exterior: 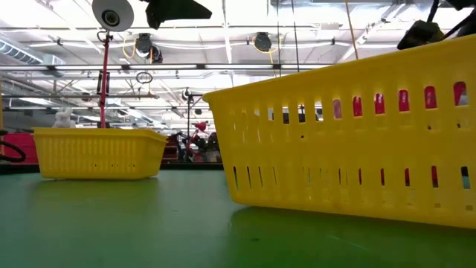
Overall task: Stack baskets by color
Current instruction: Stack the left red bin on the right stacked red bins
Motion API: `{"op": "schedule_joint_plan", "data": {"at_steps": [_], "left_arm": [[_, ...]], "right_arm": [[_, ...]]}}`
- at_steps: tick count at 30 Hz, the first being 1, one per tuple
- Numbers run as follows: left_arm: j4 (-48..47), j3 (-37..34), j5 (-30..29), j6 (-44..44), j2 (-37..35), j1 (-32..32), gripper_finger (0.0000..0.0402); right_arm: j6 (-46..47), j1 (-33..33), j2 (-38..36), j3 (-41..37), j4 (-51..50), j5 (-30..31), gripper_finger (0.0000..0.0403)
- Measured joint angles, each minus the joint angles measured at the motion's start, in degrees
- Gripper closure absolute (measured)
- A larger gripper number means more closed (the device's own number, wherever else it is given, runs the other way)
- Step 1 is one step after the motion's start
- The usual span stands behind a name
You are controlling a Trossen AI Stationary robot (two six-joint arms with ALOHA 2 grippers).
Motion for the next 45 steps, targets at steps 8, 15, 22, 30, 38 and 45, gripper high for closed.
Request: {"op": "schedule_joint_plan", "data": {"at_steps": [8,15,22,30,38,45], "left_arm": [[0.8,0.0,0.0,0.7,0.0,0.0,0.0179],[0.8,0.0,0.0,0.8,0.0,0.0,0.0179],[0.8,0.0,0.0,0.9,0.0,0.0,0.0179],[0.8,0.0,0.0,0.9,0.0,0.0,0.0179],[0.8,0.0,0.0,1.0,0.0,0.0,0.0179],[0.8,0.0,0.0,1.0,0.0,0.0,0.0179]], "right_arm": [[6.5,0.0,1.4,0.7,1.8,-0.1,0.0399],[2.9,0.0,2.3,0.7,-0.4,0.3,0.0399],[-1.9,0.0,2.3,0.7,-0.9,1.9,0.0399],[-3.1,0.0,4.6,0.7,-0.9,2.6,0.0387],[-2.2,0.0,6.2,0.7,-0.3,3.5,0.0354],[1.2,0.0,5.9,0.7,2.6,3.1,0.0314]]}}
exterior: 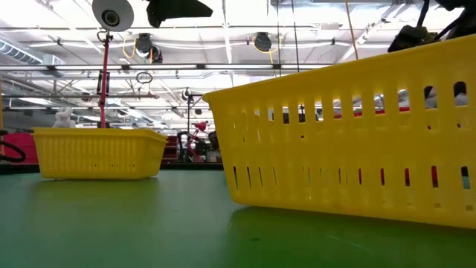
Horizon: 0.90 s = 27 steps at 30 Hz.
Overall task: Stack baskets by color
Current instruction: Stack the left red bin on the right stacked red bins
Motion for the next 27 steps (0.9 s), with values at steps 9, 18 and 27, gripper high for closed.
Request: {"op": "schedule_joint_plan", "data": {"at_steps": [9,18,27], "left_arm": [[0.0,0.0,0.0,0.0,0.0,0.0,0.0179],[0.0,0.0,0.0,0.0,0.0,0.0,0.0179],[0.1,0.0,0.0,-0.1,0.0,0.0,0.0179]], "right_arm": [[7.6,0.0,-0.4,0.0,0.1,-3.3,0.0301],[32.3,1.0,-0.9,0.0,17.4,-3.8,0.0301],[70.2,3.3,5.2,0.0,28.8,1.7,0.0331]]}}
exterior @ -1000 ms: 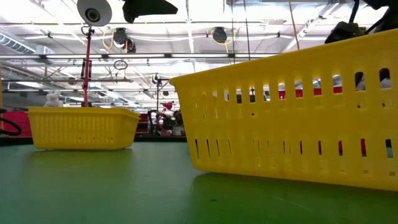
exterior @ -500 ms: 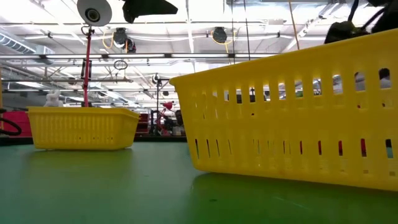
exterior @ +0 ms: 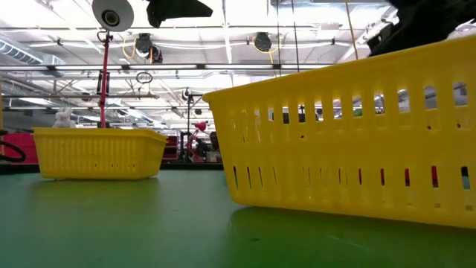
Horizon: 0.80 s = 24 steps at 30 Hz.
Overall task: Stack baskets by color
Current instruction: Stack the left red bin on the right stacked red bins
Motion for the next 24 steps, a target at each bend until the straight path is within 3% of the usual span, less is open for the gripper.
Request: {"op": "schedule_joint_plan", "data": {"at_steps": [9,16,24], "left_arm": [[1.7,0.0,0.0,5.1,0.0,0.2,0.0179],[5.0,0.0,0.0,11.5,0.0,1.6,0.0179],[7.5,0.0,0.9,14.6,0.0,5.2,0.0179]], "right_arm": [[15.9,8.0,9.7,0.0,-0.4,-6.6,0.0381],[27.6,17.4,13.9,0.0,-4.1,-3.5,0.0401],[39.8,20.2,18.6,0.0,-13.9,3.4,0.0402]]}}
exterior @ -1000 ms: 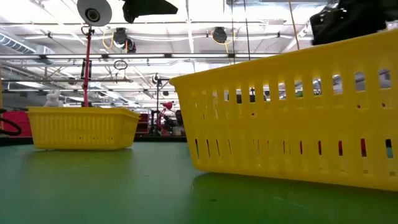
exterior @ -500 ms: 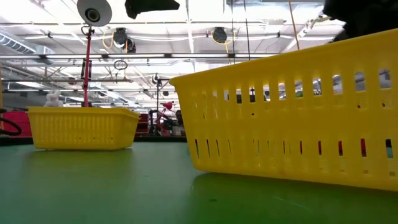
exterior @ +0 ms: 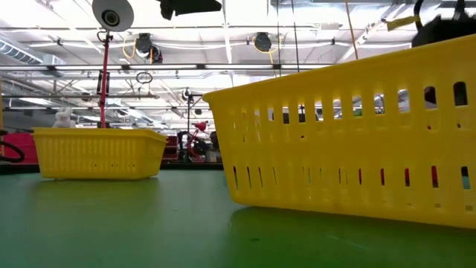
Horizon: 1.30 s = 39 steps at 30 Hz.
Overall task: Stack baskets by color
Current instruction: Stack the left red bin on the right stacked red bins, then stack the bottom yellow bin on the top stacked yellow bins
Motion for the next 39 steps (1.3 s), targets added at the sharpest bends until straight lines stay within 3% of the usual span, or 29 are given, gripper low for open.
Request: {"op": "schedule_joint_plan", "data": {"at_steps": [8,17,24,29,39], "left_arm": [[0.0,0.0,3.5,-0.5,0.0,1.8,0.0179],[0.0,0.0,3.7,-1.4,0.0,1.2,0.0179],[0.1,0.0,3.7,-4.5,0.0,-0.6,0.0179],[-1.2,0.0,3.7,-5.8,0.0,-4.1,0.0179],[-2.4,0.0,1.1,-5.1,0.0,-11.9,0.0179]], "right_arm": [[2.6,-0.7,1.2,0.0,-4.9,5.5,0.0403],[1.4,-3.2,1.2,0.0,-6.7,5.5,0.0403],[-0.8,-3.1,-1.3,1.0,-5.5,-2.7,0.0403],[-4.8,-3.3,-3.3,6.8,-8.0,-2.7,0.0403],[-25.7,-9.5,-3.4,26.6,-8.3,8.4,0.0403]]}}
